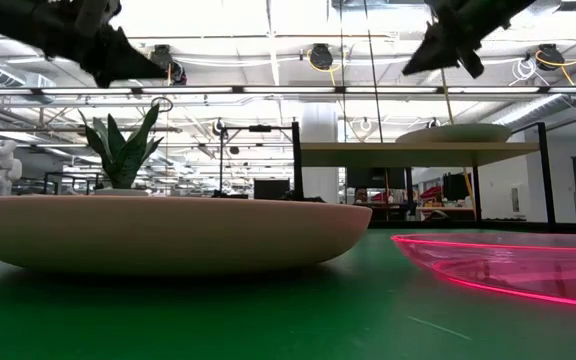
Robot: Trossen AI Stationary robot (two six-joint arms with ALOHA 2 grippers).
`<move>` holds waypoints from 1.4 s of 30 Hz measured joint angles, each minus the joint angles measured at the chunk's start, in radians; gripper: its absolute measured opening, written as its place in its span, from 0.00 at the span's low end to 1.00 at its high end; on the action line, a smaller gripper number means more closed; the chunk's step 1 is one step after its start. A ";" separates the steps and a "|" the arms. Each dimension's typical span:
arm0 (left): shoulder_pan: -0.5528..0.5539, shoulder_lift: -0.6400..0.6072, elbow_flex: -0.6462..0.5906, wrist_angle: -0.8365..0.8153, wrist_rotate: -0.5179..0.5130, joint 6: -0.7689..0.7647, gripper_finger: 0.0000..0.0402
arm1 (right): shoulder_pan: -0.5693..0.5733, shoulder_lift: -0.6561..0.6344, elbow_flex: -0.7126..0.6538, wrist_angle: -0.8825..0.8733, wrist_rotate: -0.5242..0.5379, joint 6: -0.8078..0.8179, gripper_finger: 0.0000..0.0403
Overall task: Place and stack plates onto a shelf
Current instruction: Put the bottom small orange plate on the shelf
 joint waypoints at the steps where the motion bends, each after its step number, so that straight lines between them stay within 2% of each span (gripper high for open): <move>1: -0.002 0.000 0.015 0.003 -0.002 0.007 0.00 | 0.031 0.004 0.000 0.008 0.018 0.004 0.00; 7: -0.063 0.020 0.062 0.003 0.063 0.010 0.00 | 0.208 0.051 0.000 0.082 0.102 0.005 0.00; 13: -0.116 0.096 0.082 -0.006 0.064 0.038 0.02 | 0.322 0.116 0.000 0.170 0.102 -0.069 0.00; 22: -0.182 0.267 0.110 -0.013 0.065 0.145 0.02 | 0.405 0.163 0.001 0.161 0.101 -0.159 0.00; 32: -0.193 0.474 0.188 -0.042 0.062 0.198 0.03 | 0.419 0.170 0.001 0.095 0.096 -0.176 0.00; 36: -0.203 0.561 0.216 -0.056 0.063 0.227 0.10 | 0.419 0.169 -0.012 0.103 0.094 -0.173 0.00; 42: -0.207 0.662 0.222 -0.061 0.064 0.270 0.25 | 0.419 0.166 -0.053 0.114 0.011 -0.147 0.00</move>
